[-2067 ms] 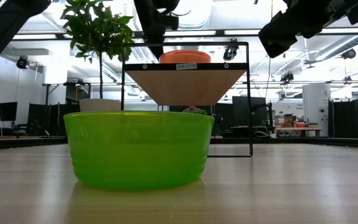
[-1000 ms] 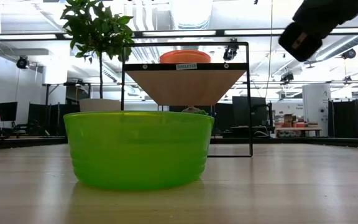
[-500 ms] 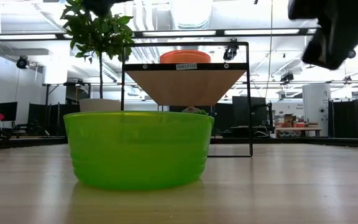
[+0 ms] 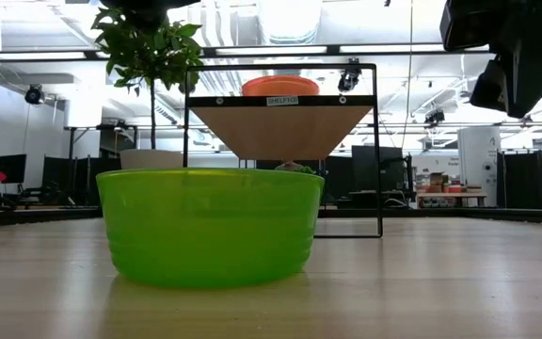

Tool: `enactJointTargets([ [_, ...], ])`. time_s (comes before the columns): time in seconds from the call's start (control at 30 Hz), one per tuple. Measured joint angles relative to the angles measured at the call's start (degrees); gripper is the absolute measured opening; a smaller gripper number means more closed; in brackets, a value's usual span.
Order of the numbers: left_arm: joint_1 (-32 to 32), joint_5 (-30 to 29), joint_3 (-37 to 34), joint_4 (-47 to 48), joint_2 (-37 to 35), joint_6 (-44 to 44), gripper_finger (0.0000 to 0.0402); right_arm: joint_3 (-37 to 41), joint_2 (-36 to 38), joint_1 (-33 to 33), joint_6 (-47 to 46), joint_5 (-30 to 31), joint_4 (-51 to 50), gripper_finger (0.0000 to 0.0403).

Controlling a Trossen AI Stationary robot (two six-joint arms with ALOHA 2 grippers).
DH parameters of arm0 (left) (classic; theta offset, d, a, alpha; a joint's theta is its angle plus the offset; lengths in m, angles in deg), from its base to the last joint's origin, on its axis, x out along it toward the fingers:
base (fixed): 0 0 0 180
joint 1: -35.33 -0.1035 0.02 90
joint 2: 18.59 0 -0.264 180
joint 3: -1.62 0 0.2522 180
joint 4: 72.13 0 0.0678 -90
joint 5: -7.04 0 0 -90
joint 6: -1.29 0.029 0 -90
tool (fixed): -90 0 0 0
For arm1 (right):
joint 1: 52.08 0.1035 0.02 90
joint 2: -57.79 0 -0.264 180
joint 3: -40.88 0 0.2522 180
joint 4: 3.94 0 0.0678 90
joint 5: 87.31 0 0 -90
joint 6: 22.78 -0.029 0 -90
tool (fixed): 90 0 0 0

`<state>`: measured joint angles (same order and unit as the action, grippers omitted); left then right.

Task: Place and stack bowls onto a shelf
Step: Stack the violet bowl on top of the orange bowl on the shelf

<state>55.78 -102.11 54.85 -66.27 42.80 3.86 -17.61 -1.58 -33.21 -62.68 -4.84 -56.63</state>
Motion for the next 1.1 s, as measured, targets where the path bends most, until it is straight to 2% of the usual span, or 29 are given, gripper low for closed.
enactJointTargets([
  [0.37,-0.02,0.00,0.74,-0.02,0.85,0.09,0.0075,0.00,-0.02,0.00,-0.73,0.01,0.19,0.0054],
  [0.53,-0.02,0.00,0.74,-0.03,0.85,0.09,0.0075,0.00,-0.02,0.01,-7.61,-0.42,0.20,0.0055],
  [0.8,-0.02,0.00,0.74,-1.34,0.87,2.23,0.0075,0.00,-0.07,2.80,-8.10,-1.88,0.51,0.0089],
  [0.93,-0.02,0.00,0.74,-2.05,0.87,2.45,0.0075,-0.70,-1.36,6.06,-9.06,-1.78,1.23,0.0070],
  [1.1,-0.11,0.00,0.69,-3.19,0.89,3.17,0.0075,-5.99,-6.20,8.46,-7.50,-1.34,0.51,0.0044],
])
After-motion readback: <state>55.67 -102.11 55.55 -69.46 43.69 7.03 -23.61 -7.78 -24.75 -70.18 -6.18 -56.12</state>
